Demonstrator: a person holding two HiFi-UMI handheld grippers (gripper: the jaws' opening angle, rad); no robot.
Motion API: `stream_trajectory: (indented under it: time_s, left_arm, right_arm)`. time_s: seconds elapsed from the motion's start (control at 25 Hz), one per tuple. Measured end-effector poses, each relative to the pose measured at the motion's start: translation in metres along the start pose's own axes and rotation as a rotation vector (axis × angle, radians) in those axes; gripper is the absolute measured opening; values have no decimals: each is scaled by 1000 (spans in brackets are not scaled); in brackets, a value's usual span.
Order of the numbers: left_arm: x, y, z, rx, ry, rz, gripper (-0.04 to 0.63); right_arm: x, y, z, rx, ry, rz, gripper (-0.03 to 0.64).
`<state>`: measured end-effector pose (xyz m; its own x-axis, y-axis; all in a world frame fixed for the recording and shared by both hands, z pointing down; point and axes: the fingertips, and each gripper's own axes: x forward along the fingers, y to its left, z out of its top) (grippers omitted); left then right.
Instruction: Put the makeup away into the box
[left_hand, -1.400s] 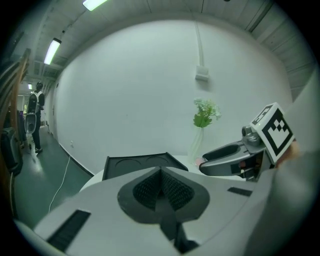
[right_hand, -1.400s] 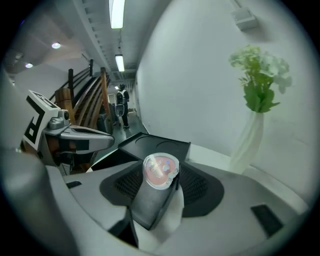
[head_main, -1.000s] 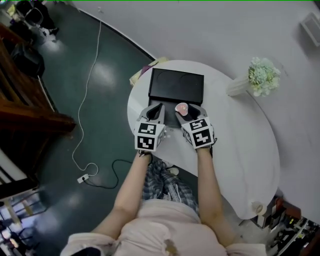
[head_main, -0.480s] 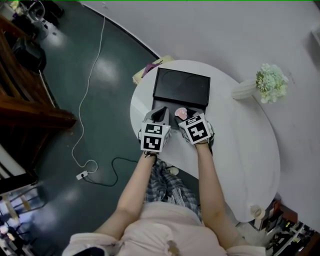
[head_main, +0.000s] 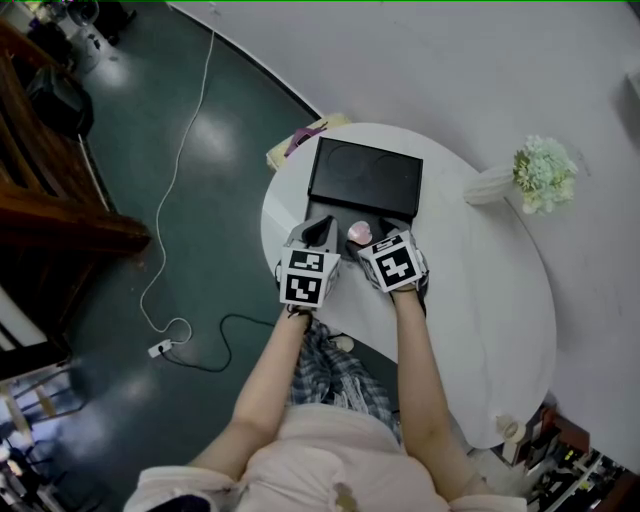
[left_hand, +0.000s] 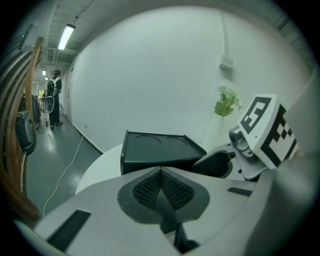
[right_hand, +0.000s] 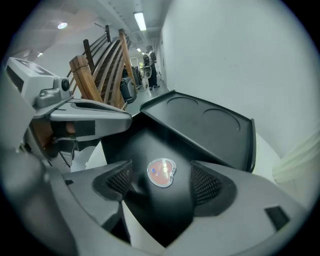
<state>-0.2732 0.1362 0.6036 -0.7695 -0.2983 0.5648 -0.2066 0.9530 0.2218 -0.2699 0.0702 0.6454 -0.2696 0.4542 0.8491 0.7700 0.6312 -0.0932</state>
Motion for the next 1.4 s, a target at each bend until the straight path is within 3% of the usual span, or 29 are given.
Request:
stream_trajectory:
  time_s: [0.16, 0.44, 0.6, 0.72, 1.0, 1.4]
  left_arm:
    - [-1, 1, 1, 3, 0, 2, 26]
    - [-1, -3, 3, 12, -6, -1, 26]
    - [-7, -5, 10, 34, -18, 1, 25]
    - [-15, -11, 20, 51, -35, -17, 25]
    - [-42, -50, 64, 135, -126, -90, 25]
    - [-83, -154, 123, 264, -249, -287, 26]
  right_arm:
    - [-3, 3, -1, 22, -12, 13, 411]
    - [-12, 2, 4, 46, -59, 13, 413]
    - [-31, -2, 12, 91, -152, 2, 408]
    - [-59, -9, 17, 136, -264, -36, 350]
    - [-160, -41, 4, 264, -541, -215, 193]
    - [-332, -81, -77, 360, -767, -633, 58]
